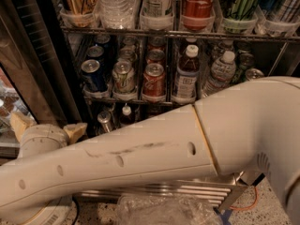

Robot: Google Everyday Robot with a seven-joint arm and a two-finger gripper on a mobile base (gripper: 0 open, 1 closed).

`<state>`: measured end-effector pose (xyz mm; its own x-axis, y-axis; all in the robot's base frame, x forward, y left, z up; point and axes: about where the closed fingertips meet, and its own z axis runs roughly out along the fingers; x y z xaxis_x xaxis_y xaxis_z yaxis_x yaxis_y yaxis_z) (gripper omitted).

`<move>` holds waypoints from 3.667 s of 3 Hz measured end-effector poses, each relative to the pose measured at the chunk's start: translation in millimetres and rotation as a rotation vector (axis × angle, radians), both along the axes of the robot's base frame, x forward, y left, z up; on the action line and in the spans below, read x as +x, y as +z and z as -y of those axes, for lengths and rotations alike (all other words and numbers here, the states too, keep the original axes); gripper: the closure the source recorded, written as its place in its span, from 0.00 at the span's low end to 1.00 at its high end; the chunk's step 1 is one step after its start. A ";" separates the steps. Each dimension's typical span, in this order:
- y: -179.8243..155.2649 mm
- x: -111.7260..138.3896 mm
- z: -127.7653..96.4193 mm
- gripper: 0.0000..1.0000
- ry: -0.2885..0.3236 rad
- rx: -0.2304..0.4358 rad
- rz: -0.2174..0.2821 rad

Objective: Pick pepsi can from middle shelf of fridge

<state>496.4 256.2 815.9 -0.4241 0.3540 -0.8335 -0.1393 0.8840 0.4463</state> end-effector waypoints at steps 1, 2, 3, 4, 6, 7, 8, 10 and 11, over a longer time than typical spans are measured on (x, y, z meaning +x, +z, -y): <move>-30.3 -13.7 35.0 0.00 -0.172 0.023 -0.086; -28.8 -12.1 43.8 0.00 -0.210 0.029 -0.084; -28.8 -12.1 43.6 0.00 -0.209 0.029 -0.084; -29.4 -8.0 50.9 0.00 -0.244 0.016 -0.077; -31.1 7.7 74.1 0.00 -0.407 -0.151 -0.023; -34.8 11.8 66.3 0.00 -0.424 -0.191 -0.004; -28.5 7.7 70.5 0.00 -0.436 -0.149 0.038; -15.1 -12.7 93.6 0.00 -0.444 0.039 0.140; -13.7 -21.3 87.8 0.00 -0.385 0.060 0.162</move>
Offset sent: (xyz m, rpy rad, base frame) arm -0.0119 -0.0308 -0.0268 0.0191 0.0763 -0.1515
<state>475.1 168.5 802.2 -0.1165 0.5105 -0.8519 0.1232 0.8586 0.4977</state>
